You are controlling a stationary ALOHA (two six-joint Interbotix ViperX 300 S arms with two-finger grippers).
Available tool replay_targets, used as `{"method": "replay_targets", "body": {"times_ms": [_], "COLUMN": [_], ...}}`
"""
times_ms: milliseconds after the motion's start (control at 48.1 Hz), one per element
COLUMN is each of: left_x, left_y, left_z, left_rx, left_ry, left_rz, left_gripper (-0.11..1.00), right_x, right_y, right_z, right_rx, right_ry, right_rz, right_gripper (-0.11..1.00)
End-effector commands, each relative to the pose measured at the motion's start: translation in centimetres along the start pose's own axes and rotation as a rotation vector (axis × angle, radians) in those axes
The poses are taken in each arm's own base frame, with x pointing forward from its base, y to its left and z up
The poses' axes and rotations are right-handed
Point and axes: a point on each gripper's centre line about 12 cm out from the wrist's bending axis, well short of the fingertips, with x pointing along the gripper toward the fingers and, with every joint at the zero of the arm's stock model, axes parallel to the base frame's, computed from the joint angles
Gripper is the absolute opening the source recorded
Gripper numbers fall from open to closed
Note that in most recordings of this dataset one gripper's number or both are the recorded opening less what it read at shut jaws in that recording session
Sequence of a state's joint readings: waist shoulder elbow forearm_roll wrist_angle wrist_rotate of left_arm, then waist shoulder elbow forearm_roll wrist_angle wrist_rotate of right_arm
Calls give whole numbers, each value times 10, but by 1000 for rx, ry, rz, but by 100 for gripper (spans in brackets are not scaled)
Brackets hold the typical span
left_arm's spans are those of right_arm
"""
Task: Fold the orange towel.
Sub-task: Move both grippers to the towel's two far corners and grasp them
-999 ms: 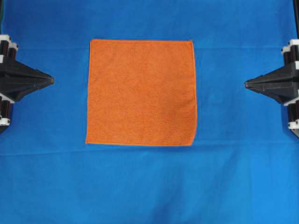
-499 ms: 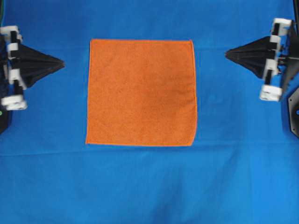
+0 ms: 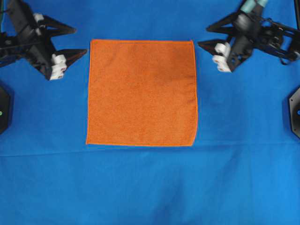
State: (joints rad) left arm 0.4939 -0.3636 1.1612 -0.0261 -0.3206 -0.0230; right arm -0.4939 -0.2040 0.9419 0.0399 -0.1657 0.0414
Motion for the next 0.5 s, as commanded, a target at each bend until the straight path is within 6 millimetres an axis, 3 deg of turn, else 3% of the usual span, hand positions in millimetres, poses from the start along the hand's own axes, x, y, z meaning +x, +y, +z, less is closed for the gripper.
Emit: {"method": "replay_targets", "body": {"times_ms": [0, 187, 479], "left_x": [14, 41, 72], "left_y": [5, 20, 37], "left_z": [1, -18, -38], "left_rx": [-2, -14, -35], "left_ry": [-10, 44, 130], "left_rz": [18, 64, 107], "left_gripper": [92, 90, 89], "right_x": [15, 46, 73], "right_y": [-7, -16, -20], "right_z": [4, -9, -30], "right_rx": [2, -1, -2], "right_ry": [-11, 44, 102], "right_rz": [-18, -38, -45], "right_gripper": [59, 58, 58]}}
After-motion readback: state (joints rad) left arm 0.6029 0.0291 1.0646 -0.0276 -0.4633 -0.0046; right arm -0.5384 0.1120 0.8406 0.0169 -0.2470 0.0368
